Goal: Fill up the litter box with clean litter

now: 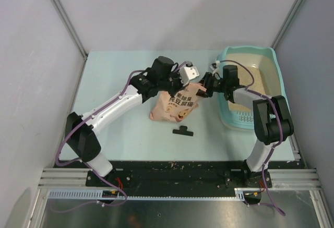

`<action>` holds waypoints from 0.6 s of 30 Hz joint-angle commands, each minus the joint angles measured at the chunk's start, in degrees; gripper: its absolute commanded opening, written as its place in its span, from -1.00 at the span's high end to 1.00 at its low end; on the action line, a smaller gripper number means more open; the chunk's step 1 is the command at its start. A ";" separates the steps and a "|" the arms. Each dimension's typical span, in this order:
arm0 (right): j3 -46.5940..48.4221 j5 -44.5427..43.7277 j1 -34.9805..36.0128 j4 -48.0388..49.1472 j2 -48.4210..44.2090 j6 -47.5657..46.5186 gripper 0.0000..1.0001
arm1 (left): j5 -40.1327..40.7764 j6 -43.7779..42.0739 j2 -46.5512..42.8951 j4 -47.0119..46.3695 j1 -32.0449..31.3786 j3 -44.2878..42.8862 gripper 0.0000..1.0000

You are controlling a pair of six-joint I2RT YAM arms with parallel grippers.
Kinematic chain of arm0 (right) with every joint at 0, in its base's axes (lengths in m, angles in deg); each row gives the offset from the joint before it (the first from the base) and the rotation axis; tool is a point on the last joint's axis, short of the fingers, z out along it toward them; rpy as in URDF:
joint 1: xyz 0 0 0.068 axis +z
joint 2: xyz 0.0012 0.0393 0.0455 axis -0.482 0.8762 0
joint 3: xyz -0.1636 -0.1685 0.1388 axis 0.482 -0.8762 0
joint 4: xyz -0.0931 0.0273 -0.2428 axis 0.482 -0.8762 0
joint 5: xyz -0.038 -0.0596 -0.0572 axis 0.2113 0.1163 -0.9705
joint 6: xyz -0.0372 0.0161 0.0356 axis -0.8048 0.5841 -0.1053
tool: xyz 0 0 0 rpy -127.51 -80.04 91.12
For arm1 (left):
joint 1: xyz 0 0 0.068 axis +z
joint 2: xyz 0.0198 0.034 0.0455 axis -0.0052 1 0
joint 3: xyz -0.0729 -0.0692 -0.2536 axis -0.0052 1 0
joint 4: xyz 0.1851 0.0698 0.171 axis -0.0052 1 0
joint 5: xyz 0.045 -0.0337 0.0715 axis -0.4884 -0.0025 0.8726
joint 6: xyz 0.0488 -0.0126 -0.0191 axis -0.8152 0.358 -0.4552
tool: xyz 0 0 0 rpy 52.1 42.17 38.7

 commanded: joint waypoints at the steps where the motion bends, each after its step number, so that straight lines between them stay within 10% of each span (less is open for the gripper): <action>1: 2.24 12.41 -5.97 6.18 0.05 13.73 1.00 | 1.11 -4.43 -6.74 -8.50 -0.76 1.48 1.00; 18: 6.38 18.04 -17.84 -4.28 -11.91 7.06 1.00 | 0.85 -11.55 -14.93 -1.56 -0.41 1.76 1.00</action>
